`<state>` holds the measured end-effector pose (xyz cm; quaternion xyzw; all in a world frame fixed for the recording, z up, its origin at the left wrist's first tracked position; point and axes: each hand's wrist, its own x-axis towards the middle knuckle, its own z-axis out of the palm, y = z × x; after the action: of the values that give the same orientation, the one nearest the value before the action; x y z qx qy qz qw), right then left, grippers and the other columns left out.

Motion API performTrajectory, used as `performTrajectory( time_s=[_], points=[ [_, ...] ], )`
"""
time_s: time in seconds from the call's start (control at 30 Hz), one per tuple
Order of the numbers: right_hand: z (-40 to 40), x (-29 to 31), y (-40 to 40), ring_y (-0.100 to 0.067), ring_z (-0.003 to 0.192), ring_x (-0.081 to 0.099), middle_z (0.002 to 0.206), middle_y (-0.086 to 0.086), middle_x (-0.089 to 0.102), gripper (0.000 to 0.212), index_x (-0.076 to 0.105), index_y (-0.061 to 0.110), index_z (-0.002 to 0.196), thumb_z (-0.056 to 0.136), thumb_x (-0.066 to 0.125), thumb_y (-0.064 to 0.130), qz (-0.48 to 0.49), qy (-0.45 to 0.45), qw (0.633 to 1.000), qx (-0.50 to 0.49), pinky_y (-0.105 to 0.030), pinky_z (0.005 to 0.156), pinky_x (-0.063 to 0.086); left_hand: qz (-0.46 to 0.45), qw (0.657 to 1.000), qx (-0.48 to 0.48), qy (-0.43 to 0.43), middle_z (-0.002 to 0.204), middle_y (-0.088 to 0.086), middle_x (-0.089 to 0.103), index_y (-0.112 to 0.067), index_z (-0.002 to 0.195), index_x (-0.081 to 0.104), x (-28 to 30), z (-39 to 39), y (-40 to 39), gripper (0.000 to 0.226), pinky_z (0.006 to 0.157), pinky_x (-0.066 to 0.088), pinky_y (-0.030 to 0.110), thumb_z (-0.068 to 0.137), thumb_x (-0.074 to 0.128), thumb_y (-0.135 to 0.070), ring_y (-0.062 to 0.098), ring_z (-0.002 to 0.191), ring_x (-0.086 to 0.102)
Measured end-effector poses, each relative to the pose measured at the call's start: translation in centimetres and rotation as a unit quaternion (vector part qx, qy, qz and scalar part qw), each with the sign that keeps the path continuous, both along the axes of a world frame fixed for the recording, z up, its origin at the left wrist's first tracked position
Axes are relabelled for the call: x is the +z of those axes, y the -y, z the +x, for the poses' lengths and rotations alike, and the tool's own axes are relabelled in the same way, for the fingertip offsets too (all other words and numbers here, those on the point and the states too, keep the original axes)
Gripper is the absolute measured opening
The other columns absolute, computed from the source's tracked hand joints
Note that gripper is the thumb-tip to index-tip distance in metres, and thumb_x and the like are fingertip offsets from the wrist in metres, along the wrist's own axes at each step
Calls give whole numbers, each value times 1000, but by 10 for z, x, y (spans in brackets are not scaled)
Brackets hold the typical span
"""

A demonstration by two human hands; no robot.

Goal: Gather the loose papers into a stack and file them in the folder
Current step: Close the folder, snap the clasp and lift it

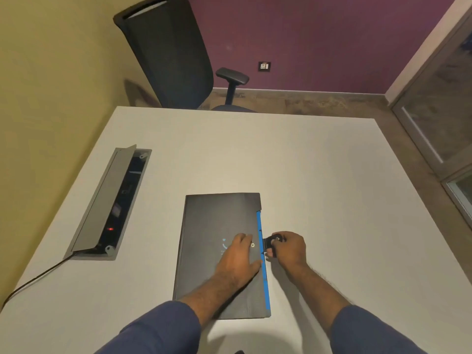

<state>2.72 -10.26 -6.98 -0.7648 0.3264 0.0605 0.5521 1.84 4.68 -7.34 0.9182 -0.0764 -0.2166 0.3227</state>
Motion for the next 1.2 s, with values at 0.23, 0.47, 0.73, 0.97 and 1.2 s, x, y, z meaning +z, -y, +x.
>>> performTrajectory(
  time_s=[0.23, 0.47, 0.73, 0.97, 1.2],
  points=[
    [-6, -13, 2, -32, 71, 66, 71, -13, 70, 13, 72, 2, 78, 80, 59, 0, -127, 7, 988, 92, -35, 69, 54, 160, 983, -71, 62, 165, 3, 22, -24, 153, 32, -34, 3, -38, 82, 119, 24, 41, 85, 60, -61, 25, 148, 24],
    [-13, -26, -13, -17, 85, 60, 98, -1, 63, 22, 69, 21, 111, 93, 59, 29, -241, 30, 927, 286, -22, 76, 46, 180, 978, -100, 47, 169, 2, 0, -29, 158, 14, -47, 3, -40, 89, 123, 9, 43, 87, 54, -65, 27, 155, 2],
    [-8, -34, -18, -6, 69, 45, 85, 5, 51, 29, 64, 17, 108, 101, 42, 34, -276, -10, 905, 325, -14, 60, 38, 174, 979, -101, 37, 168, -1, -8, -32, 158, 8, -50, 1, -42, 88, 125, 4, 43, 89, 52, -64, 24, 155, -5],
    [-11, -44, -17, -11, 82, 53, 92, 4, 55, 28, 63, 19, 119, 101, 45, 32, -348, 28, 860, 372, -17, 69, 40, 172, 979, -101, 30, 168, -1, -8, -31, 158, 9, -46, 2, -41, 86, 124, 3, 42, 90, 53, -62, 24, 155, -6],
    [-17, -54, -16, -14, 93, 59, 109, -1, 61, 31, 57, 20, 129, 99, 49, 21, -411, 39, 805, 426, -19, 80, 49, 175, 979, -103, 22, 168, -1, -10, -31, 159, 9, -44, 3, -40, 85, 125, 3, 43, 92, 53, -60, 24, 155, -8]
  ],
)
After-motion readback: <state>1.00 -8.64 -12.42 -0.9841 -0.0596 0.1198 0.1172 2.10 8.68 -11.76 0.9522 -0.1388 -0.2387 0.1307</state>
